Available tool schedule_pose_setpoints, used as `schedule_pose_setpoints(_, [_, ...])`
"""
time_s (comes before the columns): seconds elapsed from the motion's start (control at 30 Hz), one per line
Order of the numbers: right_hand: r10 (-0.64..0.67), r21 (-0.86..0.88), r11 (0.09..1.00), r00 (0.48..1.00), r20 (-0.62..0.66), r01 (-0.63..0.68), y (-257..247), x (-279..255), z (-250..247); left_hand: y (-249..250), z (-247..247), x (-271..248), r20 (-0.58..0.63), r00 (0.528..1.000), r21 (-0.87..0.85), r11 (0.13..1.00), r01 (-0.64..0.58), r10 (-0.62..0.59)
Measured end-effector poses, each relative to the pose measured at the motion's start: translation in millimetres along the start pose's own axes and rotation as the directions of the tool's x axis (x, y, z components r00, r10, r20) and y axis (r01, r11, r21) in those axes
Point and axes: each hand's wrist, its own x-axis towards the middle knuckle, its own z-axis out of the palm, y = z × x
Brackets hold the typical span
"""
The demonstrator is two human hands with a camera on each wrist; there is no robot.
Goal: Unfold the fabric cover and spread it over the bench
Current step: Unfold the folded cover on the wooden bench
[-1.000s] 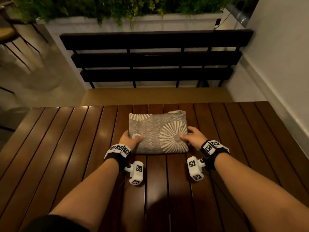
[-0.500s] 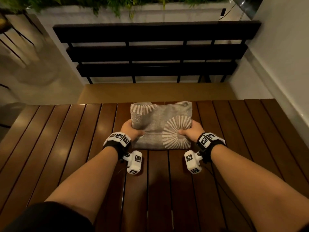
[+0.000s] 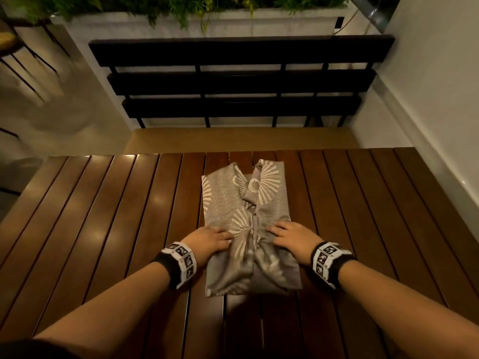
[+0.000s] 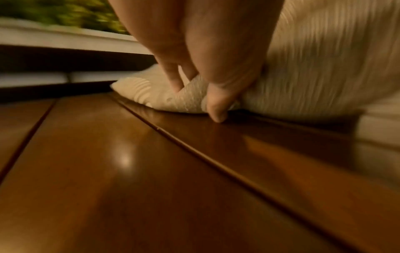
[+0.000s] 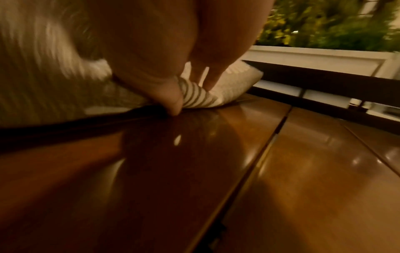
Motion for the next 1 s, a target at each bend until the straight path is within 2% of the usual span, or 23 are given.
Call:
schedule_pose_setpoints(0.03, [0.004,-0.029,1.0,0.999,0.043,-0.003,-4,-2,-3,0,4,0,0.099,0.995,0.07,0.997,0.011,-0.018])
schedule_pose_setpoints(0.07, [-0.007,-0.05,0.999,0.997,0.075,0.01,-5,-2,-5,3,3,-1,0.17,0.982,0.07,0.995,0.068,-0.079])
schedule_pose_setpoints(0.1, [-0.001,-0.044,0.999,0.994,0.105,0.006,-7,-4,-9,8,-3,-2,0.217,0.968,-0.002,0.992,0.129,-0.126])
schedule_pose_setpoints(0.13, [0.01,-0.002,1.0,0.994,0.111,-0.01,-6,-5,-11,12,-8,-4,0.196,0.968,-0.122,0.975,0.184,-0.158])
schedule_pose_setpoints(0.2, [0.064,0.184,0.98,0.994,0.089,-0.079,-6,-6,-20,25,-17,-5,0.146,0.953,-0.413,0.859,0.302,-0.264])
schedule_pose_setpoints(0.27, [0.173,0.394,0.905,0.985,0.005,-0.161,-4,-3,-22,40,-17,-2,0.214,0.905,-0.518,0.743,0.424,-0.367])
schedule_pose_setpoints(0.33, [0.203,0.399,0.898,0.979,-0.005,-0.184,-6,2,-20,57,-5,8,0.286,0.843,-0.414,0.735,0.537,-0.455])
schedule_pose_setpoints(0.4, [0.163,0.184,0.966,0.981,0.109,-0.181,-10,8,-13,71,8,18,0.308,0.807,-0.268,0.768,0.582,-0.504])
schedule_pose_setpoints(0.47, [0.169,0.008,0.985,0.974,0.148,-0.173,-18,11,-2,75,20,21,0.297,0.803,-0.157,0.803,0.574,-0.516])
schedule_pose_setpoints(0.5, [0.191,-0.011,0.982,0.972,0.134,-0.191,-21,13,2,74,21,21,0.286,0.809,-0.115,0.819,0.562,-0.514])
schedule_pose_setpoints(0.63, [0.248,0.029,0.968,0.967,0.06,-0.25,-37,19,7,45,4,17,0.289,0.817,0.052,0.86,0.507,-0.499])
schedule_pose_setpoints(0.73, [0.253,0.11,0.961,0.967,0.029,-0.254,-46,29,-2,29,-18,18,0.233,0.813,0.169,0.846,0.506,-0.534])
schedule_pose_setpoints(0.8, [0.246,0.211,0.944,0.967,0.058,-0.253,-52,37,-8,20,-30,18,0.141,0.826,0.182,0.834,0.521,-0.546])
schedule_pose_setpoints(0.87, [0.23,0.316,0.913,0.965,0.125,-0.259,-55,42,-9,13,-33,15,0.062,0.824,0.097,0.825,0.556,-0.563])
schedule_pose_setpoints(0.93, [0.174,0.401,0.89,0.974,0.145,-0.218,-55,42,-12,9,-28,13,0.077,0.803,-0.039,0.803,0.595,-0.592])
schedule_pose_setpoints(1.0, [0.143,0.36,0.922,0.989,0.028,-0.143,-47,37,-21,9,-16,12,0.133,0.799,-0.07,0.798,0.598,-0.587])
